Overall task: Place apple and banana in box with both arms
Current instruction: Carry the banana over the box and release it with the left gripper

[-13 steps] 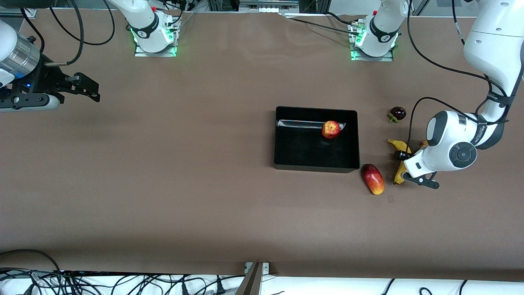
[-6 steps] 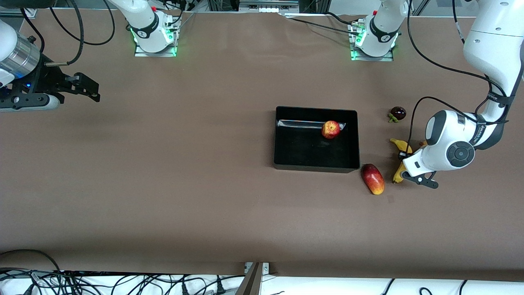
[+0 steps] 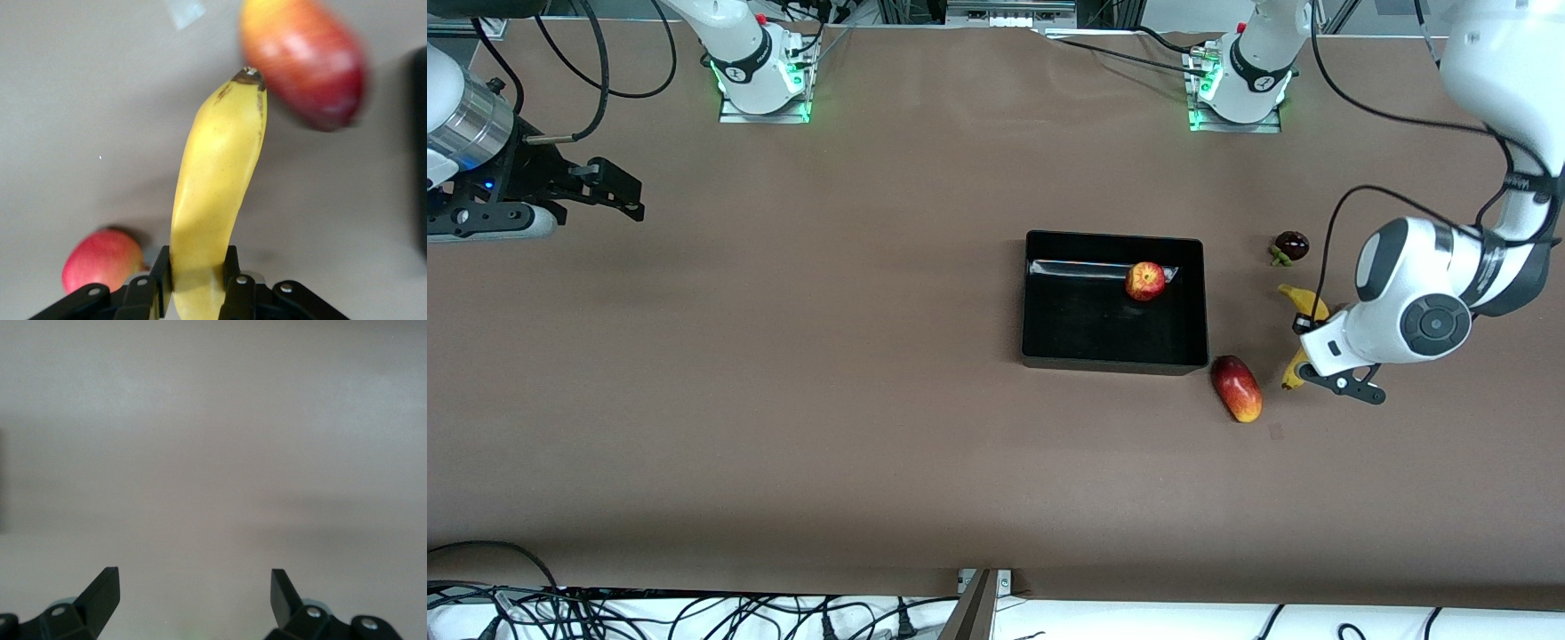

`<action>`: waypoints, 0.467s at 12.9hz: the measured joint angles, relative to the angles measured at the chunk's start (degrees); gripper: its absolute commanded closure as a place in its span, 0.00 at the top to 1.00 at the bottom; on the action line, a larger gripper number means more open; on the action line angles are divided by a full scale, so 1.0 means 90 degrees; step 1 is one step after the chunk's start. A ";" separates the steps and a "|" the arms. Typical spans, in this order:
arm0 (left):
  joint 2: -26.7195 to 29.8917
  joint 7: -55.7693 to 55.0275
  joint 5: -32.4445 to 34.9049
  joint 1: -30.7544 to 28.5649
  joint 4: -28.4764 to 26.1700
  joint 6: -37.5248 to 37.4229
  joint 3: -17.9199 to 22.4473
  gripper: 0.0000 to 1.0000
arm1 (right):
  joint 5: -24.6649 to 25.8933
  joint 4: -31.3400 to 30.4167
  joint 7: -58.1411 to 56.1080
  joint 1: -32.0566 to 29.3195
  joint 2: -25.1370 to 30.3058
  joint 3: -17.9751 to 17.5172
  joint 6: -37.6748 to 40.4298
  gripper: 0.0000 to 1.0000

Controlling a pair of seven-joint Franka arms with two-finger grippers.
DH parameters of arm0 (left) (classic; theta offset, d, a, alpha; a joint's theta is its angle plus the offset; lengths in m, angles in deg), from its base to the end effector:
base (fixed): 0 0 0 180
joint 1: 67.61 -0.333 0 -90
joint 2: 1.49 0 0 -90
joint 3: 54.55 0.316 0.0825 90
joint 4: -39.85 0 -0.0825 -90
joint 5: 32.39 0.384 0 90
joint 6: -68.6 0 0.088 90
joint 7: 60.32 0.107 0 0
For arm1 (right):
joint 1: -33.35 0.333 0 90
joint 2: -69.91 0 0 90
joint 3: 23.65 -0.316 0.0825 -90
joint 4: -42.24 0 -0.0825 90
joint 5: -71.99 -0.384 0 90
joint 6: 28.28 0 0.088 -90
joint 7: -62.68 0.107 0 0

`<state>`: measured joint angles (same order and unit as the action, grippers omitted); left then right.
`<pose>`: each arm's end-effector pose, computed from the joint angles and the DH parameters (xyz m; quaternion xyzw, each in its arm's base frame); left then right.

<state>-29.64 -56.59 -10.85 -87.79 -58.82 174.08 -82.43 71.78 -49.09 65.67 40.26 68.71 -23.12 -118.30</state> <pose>0.6266 -0.0289 0.3064 -0.9726 0.1683 0.1477 0.0625 0.5561 0.0626 0.6019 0.9993 0.0295 -0.0220 0.0001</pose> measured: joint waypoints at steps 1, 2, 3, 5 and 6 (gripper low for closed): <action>0.0080 -0.0392 -0.0017 0.0078 0.0272 -0.0539 -0.0341 0.00 | 0.0000 0.0000 0.0000 0.0000 0.0000 0.0000 -0.0001 1.00; 0.0120 -0.0906 -0.0135 0.0242 0.0480 -0.0903 -0.0603 0.00 | 0.0000 0.0000 0.0000 0.0000 0.0000 0.0000 -0.0001 1.00; 0.0135 -0.1442 -0.0470 0.0487 0.0586 -0.1040 -0.0746 0.00 | 0.0000 0.0000 0.0000 0.0000 0.0000 -0.0001 -0.0001 1.00; 0.0084 -0.2370 -0.1177 0.1102 0.0608 -0.0908 -0.0795 0.00 | 0.0000 0.0001 0.0000 0.0000 0.0000 -0.0001 -0.0003 1.00; -0.0013 -0.2785 -0.1320 0.1421 0.0603 -0.0659 -0.0800 0.00 | 0.0000 0.0001 0.0001 0.0000 0.0000 -0.0001 -0.0004 1.00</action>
<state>-29.76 -81.66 -22.73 -75.00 -53.39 168.14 -89.63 71.78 -49.08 65.67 40.26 68.70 -23.13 -118.34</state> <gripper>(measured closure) 0.665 0.000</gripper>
